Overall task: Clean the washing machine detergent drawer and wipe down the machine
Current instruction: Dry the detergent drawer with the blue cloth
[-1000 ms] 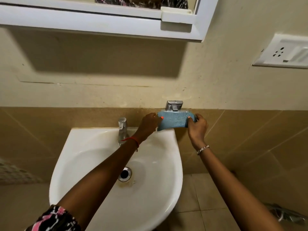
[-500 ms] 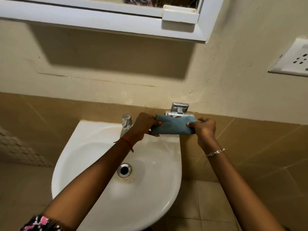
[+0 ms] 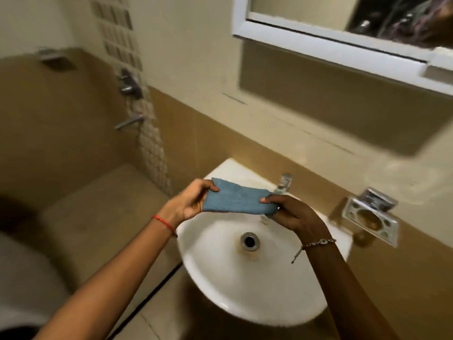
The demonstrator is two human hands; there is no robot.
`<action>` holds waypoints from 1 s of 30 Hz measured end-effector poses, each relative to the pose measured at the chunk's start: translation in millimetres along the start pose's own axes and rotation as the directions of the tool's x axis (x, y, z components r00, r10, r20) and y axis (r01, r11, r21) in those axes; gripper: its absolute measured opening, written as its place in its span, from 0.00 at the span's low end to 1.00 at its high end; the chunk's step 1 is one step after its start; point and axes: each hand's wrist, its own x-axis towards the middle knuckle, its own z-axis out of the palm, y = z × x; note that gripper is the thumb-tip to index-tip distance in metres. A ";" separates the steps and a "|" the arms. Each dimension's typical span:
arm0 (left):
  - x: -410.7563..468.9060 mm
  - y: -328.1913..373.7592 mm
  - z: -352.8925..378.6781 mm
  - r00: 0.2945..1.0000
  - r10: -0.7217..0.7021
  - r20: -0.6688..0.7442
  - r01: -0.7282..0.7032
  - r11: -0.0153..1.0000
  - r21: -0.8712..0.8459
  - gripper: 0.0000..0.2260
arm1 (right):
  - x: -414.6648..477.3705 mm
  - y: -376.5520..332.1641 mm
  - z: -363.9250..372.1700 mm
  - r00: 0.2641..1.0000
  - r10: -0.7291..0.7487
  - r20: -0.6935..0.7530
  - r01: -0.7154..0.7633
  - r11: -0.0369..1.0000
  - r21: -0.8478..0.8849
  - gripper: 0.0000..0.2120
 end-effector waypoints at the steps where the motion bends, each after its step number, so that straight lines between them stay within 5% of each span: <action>1: -12.9 1.9 -16.4 0.999 0.018 -0.041 -0.019 1.000 -0.024 0.11 | 5.3 7.5 16.3 0.998 0.032 0.057 -0.030 0.999 -0.040 0.15; 8: -145.2 -5.1 -150.9 0.914 0.174 -0.366 -0.254 0.950 -0.184 0.08 | 22.6 93.9 159.7 0.899 0.326 0.293 -0.223 0.916 -0.335 0.13; 15: -296.3 -59.0 -288.7 0.809 0.233 -0.539 -0.388 0.901 -0.194 0.06 | 8.8 235.3 297.5 0.787 0.499 0.362 -0.282 0.814 -0.508 0.11; 23: -471.4 -118.0 -394.3 0.625 0.285 -0.727 -0.543 0.828 -0.141 0.15 | -39.5 394.1 435.1 0.629 0.632 0.454 -0.194 0.692 -0.695 0.09; 30: -565.3 -154.0 -450.6 0.505 0.319 -0.802 -0.664 0.737 -0.126 0.21 | -67.3 491.0 516.0 0.558 0.614 0.557 0.178 0.568 -0.804 0.17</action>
